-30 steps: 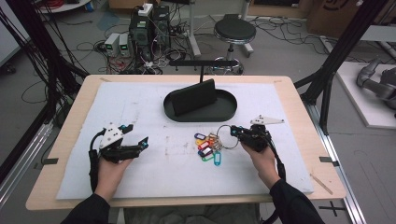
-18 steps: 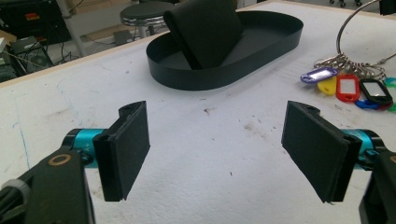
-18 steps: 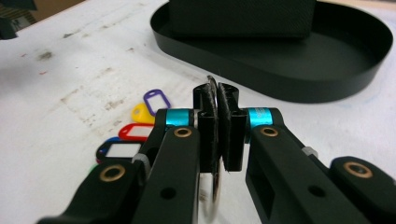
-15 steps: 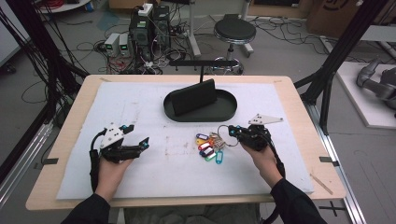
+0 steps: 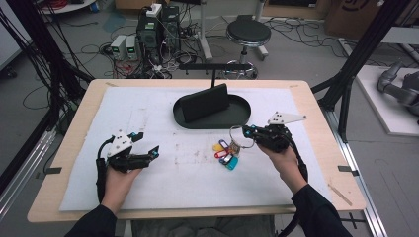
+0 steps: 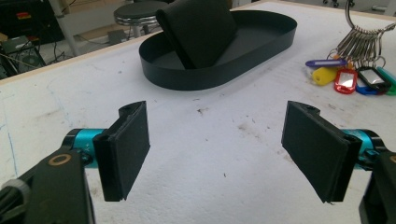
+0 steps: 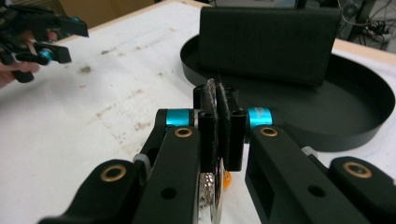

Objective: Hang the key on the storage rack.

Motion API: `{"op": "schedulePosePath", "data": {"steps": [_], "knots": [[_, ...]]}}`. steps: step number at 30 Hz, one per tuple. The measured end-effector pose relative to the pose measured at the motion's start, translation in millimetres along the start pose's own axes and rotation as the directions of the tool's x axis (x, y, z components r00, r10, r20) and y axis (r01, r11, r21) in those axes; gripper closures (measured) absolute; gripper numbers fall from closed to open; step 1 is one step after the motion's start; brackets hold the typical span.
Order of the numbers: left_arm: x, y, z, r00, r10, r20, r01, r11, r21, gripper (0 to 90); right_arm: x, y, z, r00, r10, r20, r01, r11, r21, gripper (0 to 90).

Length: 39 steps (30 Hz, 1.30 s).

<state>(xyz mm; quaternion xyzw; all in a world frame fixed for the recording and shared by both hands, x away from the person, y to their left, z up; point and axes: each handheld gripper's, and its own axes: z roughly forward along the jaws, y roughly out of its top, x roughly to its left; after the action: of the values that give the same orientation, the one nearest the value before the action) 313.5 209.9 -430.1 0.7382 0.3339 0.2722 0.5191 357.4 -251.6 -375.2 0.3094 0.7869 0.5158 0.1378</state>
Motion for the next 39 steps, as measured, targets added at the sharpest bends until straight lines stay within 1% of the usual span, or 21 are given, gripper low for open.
{"op": "schedulePosePath", "data": {"steps": [4, 12, 16, 21, 23, 27, 30, 35, 39], "knots": [[0.7, -0.1, -0.9, 1.0000, 0.001, -0.002, -0.001, 1.0000, -0.003, 23.3, -1.9, 6.2, -4.7, 0.9999, -0.008, -0.010, 0.008, 1.000, -0.012, 87.8], [1.6, -0.3, -1.2, 1.0000, -0.006, -0.004, 0.006, 0.9999, -0.009, 23.3, -4.4, 16.2, -11.3, 0.9997, -0.023, -0.013, 0.022, 0.999, -0.045, 87.8], [1.6, 0.0, -0.9, 1.0000, -0.006, -0.003, 0.006, 0.9999, -0.011, 23.4, -5.1, 25.4, -14.6, 0.9992, -0.034, -0.022, 0.032, 0.997, -0.073, 87.8], [2.2, -0.7, -0.3, 1.0000, -0.005, -0.001, 0.005, 1.0000, -0.006, 23.3, -7.1, 38.4, -17.2, 0.9981, -0.046, -0.041, 0.042, 0.995, -0.093, 87.8], [2.4, -0.7, -0.4, 1.0000, -0.005, 0.000, 0.005, 1.0000, -0.006, 23.3, -8.9, 43.1, -18.3, 0.9979, -0.045, -0.047, 0.040, 0.994, -0.102, 87.8], [2.6, -0.9, -0.7, 1.0000, -0.008, 0.000, 0.008, 0.9999, -0.008, 23.4, -14.4, 52.3, -19.9, 0.9980, -0.047, -0.042, 0.042, 0.991, -0.123, 87.8], [3.1, -1.0, -0.8, 1.0000, -0.009, -0.002, 0.009, 0.9999, -0.005, 23.3, -18.1, 59.8, -20.0, 0.9979, -0.045, -0.048, 0.038, 0.991, -0.130, 87.8], [3.3, -1.2, -0.5, 0.9999, -0.011, -0.001, 0.011, 0.9999, -0.006, 23.3, -20.2, 74.2, -18.3, 0.9965, -0.072, -0.043, 0.065, 0.987, -0.149, 87.8], [3.9, -1.2, -0.1, 1.0000, -0.009, 0.002, 0.009, 0.9999, -0.007, 23.3, -21.5, 85.3, -16.6, 0.9963, -0.079, -0.034, 0.073, 0.984, -0.163, 87.8]]}}
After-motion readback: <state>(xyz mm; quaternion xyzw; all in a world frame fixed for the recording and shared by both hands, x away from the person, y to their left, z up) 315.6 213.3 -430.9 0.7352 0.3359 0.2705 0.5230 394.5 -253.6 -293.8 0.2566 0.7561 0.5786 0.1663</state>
